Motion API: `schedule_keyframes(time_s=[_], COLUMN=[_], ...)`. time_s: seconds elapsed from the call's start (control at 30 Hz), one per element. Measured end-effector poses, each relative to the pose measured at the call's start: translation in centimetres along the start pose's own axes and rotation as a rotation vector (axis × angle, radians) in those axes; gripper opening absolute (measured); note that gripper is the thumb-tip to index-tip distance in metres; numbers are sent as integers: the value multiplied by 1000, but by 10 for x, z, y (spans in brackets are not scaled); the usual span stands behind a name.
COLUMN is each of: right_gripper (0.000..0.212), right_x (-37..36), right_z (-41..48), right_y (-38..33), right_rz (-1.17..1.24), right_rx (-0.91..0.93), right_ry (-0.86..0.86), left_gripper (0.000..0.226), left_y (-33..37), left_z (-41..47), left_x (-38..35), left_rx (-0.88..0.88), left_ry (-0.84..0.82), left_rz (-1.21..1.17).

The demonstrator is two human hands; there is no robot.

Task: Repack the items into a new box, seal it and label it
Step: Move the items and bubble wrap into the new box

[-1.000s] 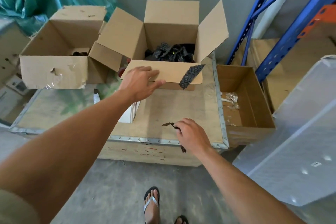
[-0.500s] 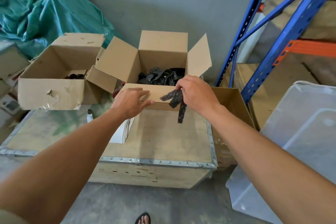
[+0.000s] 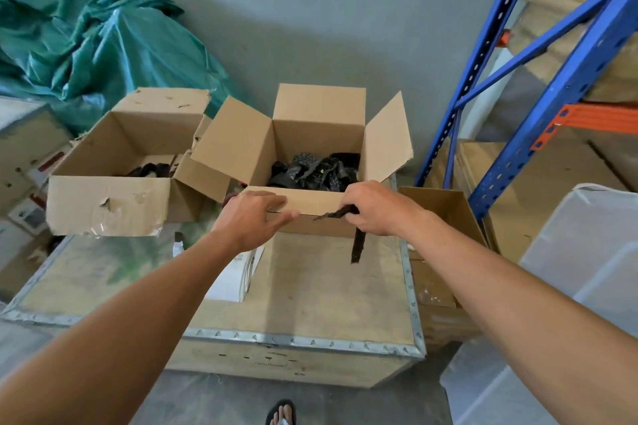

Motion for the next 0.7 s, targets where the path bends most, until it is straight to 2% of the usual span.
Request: schedule_keyframes(time_s=[0.13,0.23,0.33,0.4,0.5,0.6,0.7], right_gripper=[19,23,25,26,27,31,35], right_x=[26,41,42,42,39,31,18], right_z=[20,47,77,96,123,152,173], right_y=[14,27,41,49,61,74,83], right_rz=[118,140,169,165,163,154,148], right_rx=[-59,-106,-180,-201,-241,-275,-305], right_ry=[29,114,162,192,260,287,274], left_gripper=[83,80,49,39,51,69,82], left_y=[-6,-13,-23,-43,-81,-113,-135], left_z=[17,33,59,77,96,111,120], left_x=[0,0,14,26,37,37,35], left_rx=[46,128,99,132,233,319,393], left_ry=[-96,-163,-43,69,157,137,105], left_rz=[-63,-153,-107,-51,73,203,212])
Point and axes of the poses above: each hand's wrist, its own z-axis towards the middle knuckle, its own x-axis out of the back of the hand, y = z × x, the point moved 10 cm from there along z, towards the middle knuckle, and after that the axes turned 8 degrees about y, right-handed, at the moved point
